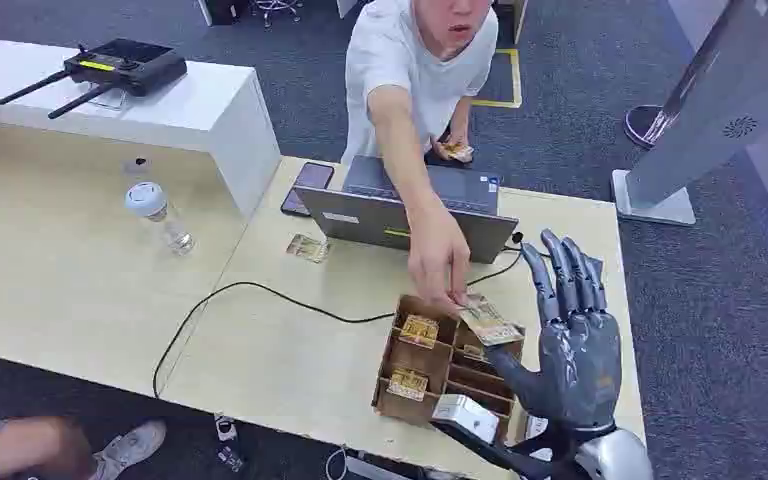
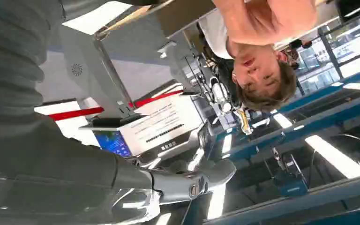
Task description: Pass the card to the sensor for recognition and then transmit it.
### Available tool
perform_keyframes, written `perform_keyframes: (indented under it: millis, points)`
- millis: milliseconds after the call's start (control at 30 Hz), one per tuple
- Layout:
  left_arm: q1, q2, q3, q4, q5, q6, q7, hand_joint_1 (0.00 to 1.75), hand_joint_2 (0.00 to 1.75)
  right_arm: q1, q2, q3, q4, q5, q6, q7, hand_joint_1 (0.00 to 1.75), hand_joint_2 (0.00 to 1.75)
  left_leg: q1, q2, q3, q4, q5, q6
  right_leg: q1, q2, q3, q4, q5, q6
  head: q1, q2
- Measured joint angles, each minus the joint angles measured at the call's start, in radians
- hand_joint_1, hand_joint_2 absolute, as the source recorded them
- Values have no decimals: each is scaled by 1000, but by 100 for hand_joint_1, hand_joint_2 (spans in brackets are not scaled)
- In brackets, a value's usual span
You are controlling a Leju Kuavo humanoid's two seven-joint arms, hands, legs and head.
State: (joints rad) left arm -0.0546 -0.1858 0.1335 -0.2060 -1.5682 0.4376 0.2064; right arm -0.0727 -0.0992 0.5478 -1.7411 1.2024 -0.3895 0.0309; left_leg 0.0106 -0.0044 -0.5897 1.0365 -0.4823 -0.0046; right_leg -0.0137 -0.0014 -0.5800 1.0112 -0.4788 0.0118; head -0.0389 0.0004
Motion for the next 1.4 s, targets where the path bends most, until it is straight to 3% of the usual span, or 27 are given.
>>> perform_keyframes:
  millis: [100, 133, 167, 200, 233, 267, 500, 567, 800, 867, 1133, 1400]
  points:
    - [0, 0, -1, 0, 1, 0, 0, 0, 0, 0, 1, 0, 8, 2, 3, 1, 5, 175, 0, 0, 0, 0, 0, 0, 0, 0, 0, 0, 0, 0, 0, 0]
    - [1, 0, -1, 0, 1, 0, 0, 0, 0, 1, 1, 0, 10, 2, 3, 1, 44, 175, 0, 0, 0, 0, 0, 0, 0, 0, 0, 0, 0, 0, 0, 0]
    - [1, 0, -1, 0, 2, 0, 0, 0, 0, 1, 1, 0, 12, 2, 3, 1, 66, 175, 0, 0, 0, 0, 0, 0, 0, 0, 0, 0, 0, 0, 0, 0]
    - [1, 0, -1, 0, 2, 0, 0, 0, 0, 1, 1, 0, 15, 2, 3, 0, 66, 175, 0, 0, 0, 0, 0, 0, 0, 0, 0, 0, 0, 0, 0, 0]
    - [1, 0, -1, 0, 3, 0, 0, 0, 0, 1, 1, 0, 17, 1, 3, 0, 131, 175, 0, 0, 0, 0, 0, 0, 0, 0, 0, 0, 0, 0, 0, 0]
    - [1, 0, -1, 0, 3, 0, 0, 0, 0, 1, 1, 0, 20, 1, 3, 0, 140, 175, 0, 0, 0, 0, 0, 0, 0, 0, 0, 0, 0, 0, 0, 0]
    - [0, 0, -1, 0, 8, -6, 3, 0, 0, 0, 8, 0, 25, 1, 16, -4, 141, 175, 0, 0, 0, 0, 0, 0, 0, 0, 0, 0, 0, 0, 0, 0]
    - [-2, 0, -1, 0, 9, -19, 12, 0, 0, -4, 11, 0, 25, 0, 27, -4, 152, 175, 0, 0, 0, 0, 0, 0, 0, 0, 0, 0, 0, 0, 0, 0]
    - [-5, -1, -1, 0, 12, -27, 14, 0, 0, -13, 20, 0, 25, -1, 41, -3, 161, 175, 0, 0, 0, 0, 0, 0, 0, 0, 0, 0, 0, 0, 0, 0]
    - [-5, -1, -1, 0, 13, -27, 14, 0, 0, -13, 23, 0, 24, 0, 42, -3, 173, 175, 0, 0, 0, 0, 0, 0, 0, 0, 0, 0, 0, 0, 0, 0]
    - [-5, -4, -1, 0, 21, -27, 14, 0, 0, -13, 23, 0, 22, -4, 52, -4, 175, 175, 0, 0, 0, 0, 0, 0, 0, 0, 0, 0, 0, 0, 0, 0]
    - [10, -5, 0, 0, 38, 7, 3, 0, 0, 19, 20, -13, -10, -109, 105, -41, 175, 175, 0, 0, 0, 0, 0, 0, 0, 0, 0, 0, 0, 0, 0, 0]
